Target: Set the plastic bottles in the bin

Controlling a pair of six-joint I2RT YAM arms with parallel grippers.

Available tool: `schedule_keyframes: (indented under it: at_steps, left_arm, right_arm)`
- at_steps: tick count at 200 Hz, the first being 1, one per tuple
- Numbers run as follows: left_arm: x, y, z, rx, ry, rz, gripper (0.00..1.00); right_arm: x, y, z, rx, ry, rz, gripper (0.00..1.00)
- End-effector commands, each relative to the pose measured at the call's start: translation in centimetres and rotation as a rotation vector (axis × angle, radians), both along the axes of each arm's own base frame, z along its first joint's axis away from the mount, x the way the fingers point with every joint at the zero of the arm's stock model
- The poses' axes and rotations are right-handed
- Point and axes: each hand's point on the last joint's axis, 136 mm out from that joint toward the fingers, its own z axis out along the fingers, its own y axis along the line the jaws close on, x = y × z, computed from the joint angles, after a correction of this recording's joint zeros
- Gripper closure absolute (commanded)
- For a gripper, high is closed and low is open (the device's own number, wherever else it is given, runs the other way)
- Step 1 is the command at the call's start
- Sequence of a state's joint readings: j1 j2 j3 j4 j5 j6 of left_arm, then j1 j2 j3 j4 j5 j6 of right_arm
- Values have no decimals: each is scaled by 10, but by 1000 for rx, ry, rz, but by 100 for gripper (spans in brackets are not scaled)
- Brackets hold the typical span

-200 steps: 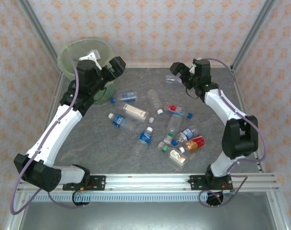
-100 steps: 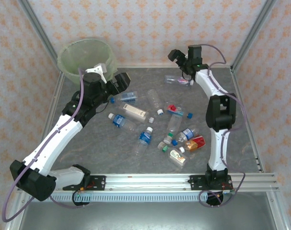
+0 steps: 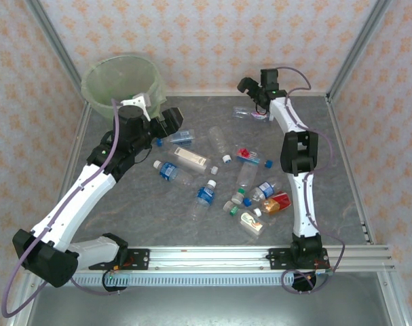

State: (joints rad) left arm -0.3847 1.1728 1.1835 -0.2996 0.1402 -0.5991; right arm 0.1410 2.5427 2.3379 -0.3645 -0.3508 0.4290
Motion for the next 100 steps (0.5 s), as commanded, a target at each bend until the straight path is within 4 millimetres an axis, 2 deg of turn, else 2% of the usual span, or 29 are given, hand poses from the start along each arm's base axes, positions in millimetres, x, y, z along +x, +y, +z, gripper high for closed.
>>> schedule_keyframes:
  at_steps: [1, 73, 100]
  left_arm:
    - [-1, 4, 4, 56, -25, 3, 1]
    - [10, 7, -11, 118, -6, 1, 1]
    - [13, 10, -15, 133, 6, 7, 1]
  right_arm:
    - [-9, -6, 0, -48, 35, 11, 0]
    - [-55, -3, 1, -58, 108, 60, 0]
    - [-67, 8, 0, -85, 107, 84, 0]
